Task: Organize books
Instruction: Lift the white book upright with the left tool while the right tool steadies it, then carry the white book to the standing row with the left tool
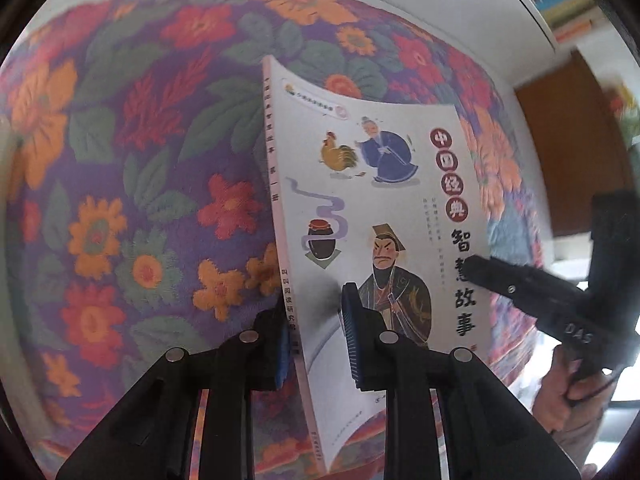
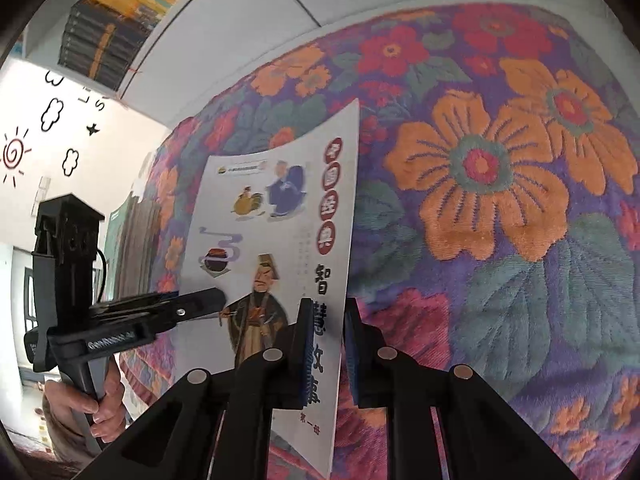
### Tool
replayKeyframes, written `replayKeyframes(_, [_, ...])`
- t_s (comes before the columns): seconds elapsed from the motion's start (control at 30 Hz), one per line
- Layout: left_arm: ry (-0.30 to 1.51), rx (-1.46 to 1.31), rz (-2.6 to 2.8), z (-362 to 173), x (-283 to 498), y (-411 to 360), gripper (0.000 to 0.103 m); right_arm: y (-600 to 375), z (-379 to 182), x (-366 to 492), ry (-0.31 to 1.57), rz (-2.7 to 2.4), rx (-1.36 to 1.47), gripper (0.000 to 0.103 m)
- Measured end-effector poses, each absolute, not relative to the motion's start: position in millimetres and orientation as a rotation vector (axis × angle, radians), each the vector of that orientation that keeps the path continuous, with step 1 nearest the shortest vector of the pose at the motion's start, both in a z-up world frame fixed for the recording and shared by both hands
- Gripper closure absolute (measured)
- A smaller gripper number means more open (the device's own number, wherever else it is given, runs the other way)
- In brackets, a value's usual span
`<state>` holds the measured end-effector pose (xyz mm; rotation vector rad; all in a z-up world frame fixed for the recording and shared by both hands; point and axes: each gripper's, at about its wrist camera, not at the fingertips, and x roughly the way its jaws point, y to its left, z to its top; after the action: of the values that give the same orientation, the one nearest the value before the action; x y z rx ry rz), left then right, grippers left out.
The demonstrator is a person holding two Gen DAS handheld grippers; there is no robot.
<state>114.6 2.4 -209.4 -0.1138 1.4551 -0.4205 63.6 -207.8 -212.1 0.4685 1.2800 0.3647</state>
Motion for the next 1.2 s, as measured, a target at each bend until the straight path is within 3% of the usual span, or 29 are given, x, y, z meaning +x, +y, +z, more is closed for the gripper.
replayKeyframes(1.2, [1.298, -0.039, -0.489, -134, 84, 66, 0.083, -137, -131, 28, 1.133, 0.392, 0.393, 0.088])
